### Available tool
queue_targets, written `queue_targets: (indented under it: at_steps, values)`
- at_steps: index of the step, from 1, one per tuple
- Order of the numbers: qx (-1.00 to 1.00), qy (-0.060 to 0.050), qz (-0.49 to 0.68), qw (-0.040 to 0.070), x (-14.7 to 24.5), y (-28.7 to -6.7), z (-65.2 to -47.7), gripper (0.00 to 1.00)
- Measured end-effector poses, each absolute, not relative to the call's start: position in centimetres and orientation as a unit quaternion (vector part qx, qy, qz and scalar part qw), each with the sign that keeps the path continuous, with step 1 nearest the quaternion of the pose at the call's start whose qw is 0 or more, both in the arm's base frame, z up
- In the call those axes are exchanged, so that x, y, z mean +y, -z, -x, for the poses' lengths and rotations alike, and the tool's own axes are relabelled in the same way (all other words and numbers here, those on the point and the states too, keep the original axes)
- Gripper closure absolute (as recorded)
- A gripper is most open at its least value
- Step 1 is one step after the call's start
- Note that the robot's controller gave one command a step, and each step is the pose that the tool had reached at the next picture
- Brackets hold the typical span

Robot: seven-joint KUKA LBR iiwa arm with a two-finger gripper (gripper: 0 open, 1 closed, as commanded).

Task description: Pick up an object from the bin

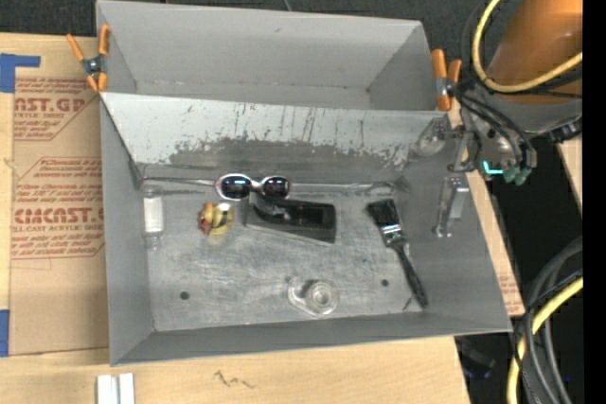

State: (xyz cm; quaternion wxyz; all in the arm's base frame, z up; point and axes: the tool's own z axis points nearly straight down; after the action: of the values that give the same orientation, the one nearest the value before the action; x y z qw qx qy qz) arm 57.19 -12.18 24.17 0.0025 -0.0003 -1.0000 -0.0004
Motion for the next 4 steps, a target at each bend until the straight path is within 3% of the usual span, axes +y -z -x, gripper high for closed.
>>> queue_targets:
  at_steps: [1,2,3,4]
  values:
    - [-1.0,0.0,-0.001,-0.001,-12.1,-24.6,-57.3,0.0]
    - [-0.999,0.0,0.035,-0.004,-12.9,-19.3,-58.1,0.0]
    - [-0.994,0.0,0.107,-0.001,-14.5,-16.0,-59.4,0.0]
    - [-0.983,0.0,0.181,-0.001,-15.2,-14.7,-58.9,0.0]
